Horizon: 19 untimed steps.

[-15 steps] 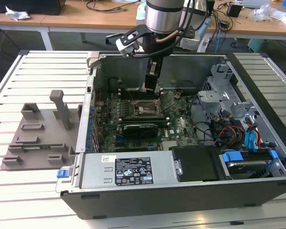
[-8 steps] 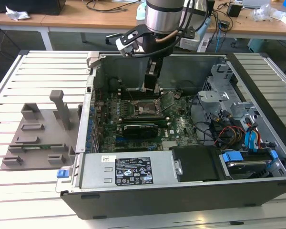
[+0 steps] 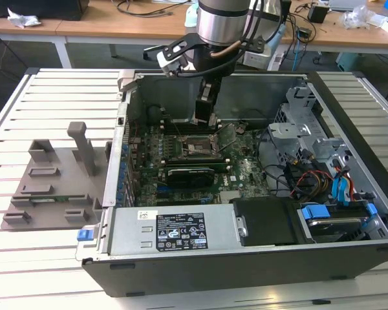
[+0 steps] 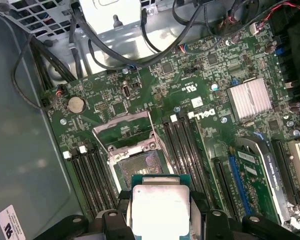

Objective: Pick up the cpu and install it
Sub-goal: 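Place the cpu into insertion slot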

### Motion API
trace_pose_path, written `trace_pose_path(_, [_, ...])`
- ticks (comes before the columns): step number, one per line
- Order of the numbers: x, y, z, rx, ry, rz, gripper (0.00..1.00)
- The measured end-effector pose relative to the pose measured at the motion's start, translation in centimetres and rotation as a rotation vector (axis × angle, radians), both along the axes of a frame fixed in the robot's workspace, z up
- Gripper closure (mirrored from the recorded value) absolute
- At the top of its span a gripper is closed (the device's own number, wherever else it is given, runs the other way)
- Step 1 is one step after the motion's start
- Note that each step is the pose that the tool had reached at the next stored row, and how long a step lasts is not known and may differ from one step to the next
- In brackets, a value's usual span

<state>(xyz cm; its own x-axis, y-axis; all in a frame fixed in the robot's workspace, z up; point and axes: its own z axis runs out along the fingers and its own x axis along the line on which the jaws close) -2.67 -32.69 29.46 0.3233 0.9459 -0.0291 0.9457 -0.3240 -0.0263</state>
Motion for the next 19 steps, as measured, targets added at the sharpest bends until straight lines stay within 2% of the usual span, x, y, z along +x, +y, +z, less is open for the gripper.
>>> trace_pose_path(19, [0.00,0.00,-0.01,-0.0024,0.0000,-0.055,0.45])
